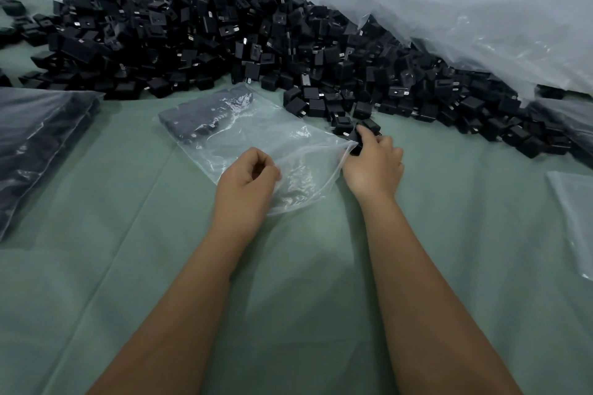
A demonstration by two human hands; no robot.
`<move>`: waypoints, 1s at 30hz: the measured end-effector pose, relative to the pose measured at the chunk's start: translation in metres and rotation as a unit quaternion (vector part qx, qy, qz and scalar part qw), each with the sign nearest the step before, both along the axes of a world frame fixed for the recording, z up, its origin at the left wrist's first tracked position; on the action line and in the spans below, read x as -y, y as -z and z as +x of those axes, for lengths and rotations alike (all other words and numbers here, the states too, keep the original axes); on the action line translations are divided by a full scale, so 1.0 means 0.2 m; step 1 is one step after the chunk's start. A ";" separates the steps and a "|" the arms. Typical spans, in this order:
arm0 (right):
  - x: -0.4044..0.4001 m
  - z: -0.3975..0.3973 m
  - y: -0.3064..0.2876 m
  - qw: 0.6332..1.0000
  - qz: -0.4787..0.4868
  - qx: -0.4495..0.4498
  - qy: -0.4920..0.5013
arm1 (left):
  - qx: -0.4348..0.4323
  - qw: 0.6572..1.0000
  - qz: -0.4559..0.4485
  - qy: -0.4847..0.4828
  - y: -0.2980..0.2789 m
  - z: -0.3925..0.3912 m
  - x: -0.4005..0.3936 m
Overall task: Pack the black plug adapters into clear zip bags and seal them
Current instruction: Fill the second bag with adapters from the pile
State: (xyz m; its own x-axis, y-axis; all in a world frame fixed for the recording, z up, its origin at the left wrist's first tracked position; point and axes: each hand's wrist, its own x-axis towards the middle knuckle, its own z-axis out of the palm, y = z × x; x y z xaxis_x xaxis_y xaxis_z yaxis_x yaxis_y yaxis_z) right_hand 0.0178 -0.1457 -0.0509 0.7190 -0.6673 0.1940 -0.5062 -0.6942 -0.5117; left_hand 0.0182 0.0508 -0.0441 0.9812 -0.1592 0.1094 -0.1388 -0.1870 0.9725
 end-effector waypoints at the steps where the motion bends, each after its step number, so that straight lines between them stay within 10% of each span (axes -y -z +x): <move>1: 0.00 0.00 0.00 1.000 0.007 0.011 0.007 | 0.001 1.000 0.003 -0.001 0.00 0.00 0.00; 8: -0.02 -0.05 -0.03 0.936 0.248 0.244 0.059 | 0.009 1.000 0.014 -0.005 0.02 0.01 0.00; 15: -0.11 -0.15 -0.08 0.877 0.280 0.386 0.062 | 0.008 1.000 0.006 -0.006 0.02 0.03 0.01; 21: -0.27 -0.20 -0.09 0.915 0.066 0.397 -0.026 | 0.003 1.000 0.007 -0.003 0.01 0.02 0.00; 30: -0.40 -0.19 -0.03 0.924 0.047 0.281 -0.257 | 0.029 0.990 -0.117 -0.077 -0.04 0.01 0.00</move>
State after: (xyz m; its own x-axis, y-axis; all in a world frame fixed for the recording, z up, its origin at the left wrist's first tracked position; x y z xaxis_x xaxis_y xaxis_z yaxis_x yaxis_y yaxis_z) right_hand -0.0207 -0.0656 -0.0441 0.7482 -0.2993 0.5921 0.2413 -0.7086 -0.6631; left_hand 0.0196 0.0505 -0.0368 0.9828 0.0271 0.1825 -0.1831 0.0185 0.9829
